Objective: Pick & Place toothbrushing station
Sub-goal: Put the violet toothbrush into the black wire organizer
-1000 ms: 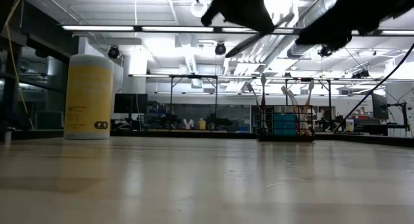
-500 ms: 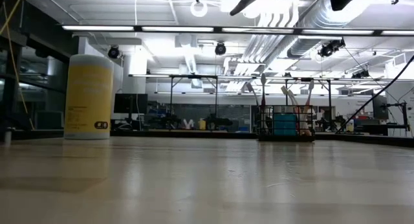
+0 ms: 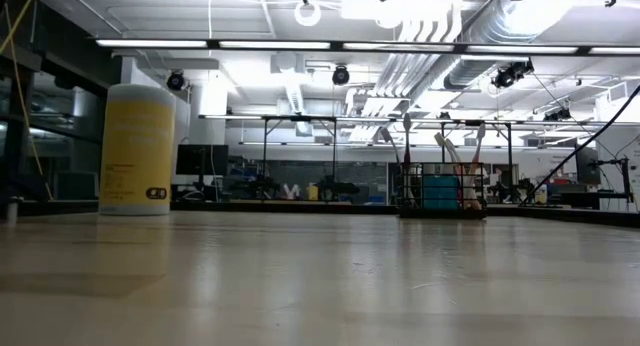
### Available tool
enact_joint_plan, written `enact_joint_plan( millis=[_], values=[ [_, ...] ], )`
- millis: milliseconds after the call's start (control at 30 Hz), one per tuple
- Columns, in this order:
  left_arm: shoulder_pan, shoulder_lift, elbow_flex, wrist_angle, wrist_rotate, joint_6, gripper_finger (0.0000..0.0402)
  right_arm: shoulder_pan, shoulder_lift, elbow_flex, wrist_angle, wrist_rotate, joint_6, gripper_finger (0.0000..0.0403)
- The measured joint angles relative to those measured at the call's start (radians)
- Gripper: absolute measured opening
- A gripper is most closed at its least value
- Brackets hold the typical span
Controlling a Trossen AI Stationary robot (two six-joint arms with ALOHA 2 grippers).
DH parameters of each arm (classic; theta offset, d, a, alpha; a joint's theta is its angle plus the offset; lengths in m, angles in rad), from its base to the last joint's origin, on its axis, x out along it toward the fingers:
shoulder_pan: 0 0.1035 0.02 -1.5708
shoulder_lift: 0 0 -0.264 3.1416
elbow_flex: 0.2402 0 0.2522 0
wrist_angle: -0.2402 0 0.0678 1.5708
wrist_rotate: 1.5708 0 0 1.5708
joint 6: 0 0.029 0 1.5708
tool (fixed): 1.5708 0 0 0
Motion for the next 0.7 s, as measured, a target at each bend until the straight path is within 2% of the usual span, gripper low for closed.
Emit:
enact_joint_plan(
  millis=[100, 567, 700],
  values=[
    [0.004, 0.000, 0.000, 0.006, 0.029, 0.000, 0.0003, 0.000, 0.000, 0.000, 0.027, 0.000, -0.032, 0.0122],
    [0.012, 0.000, 0.000, 0.012, 0.034, 0.000, 0.0003, 0.000, 0.000, 0.000, 0.102, -0.003, -0.094, 0.0107],
    [0.021, 0.000, 0.000, 0.014, 0.071, 0.000, 0.0003, 0.000, 0.000, 0.000, 0.103, -0.004, -0.096, 0.0098]
  ],
)
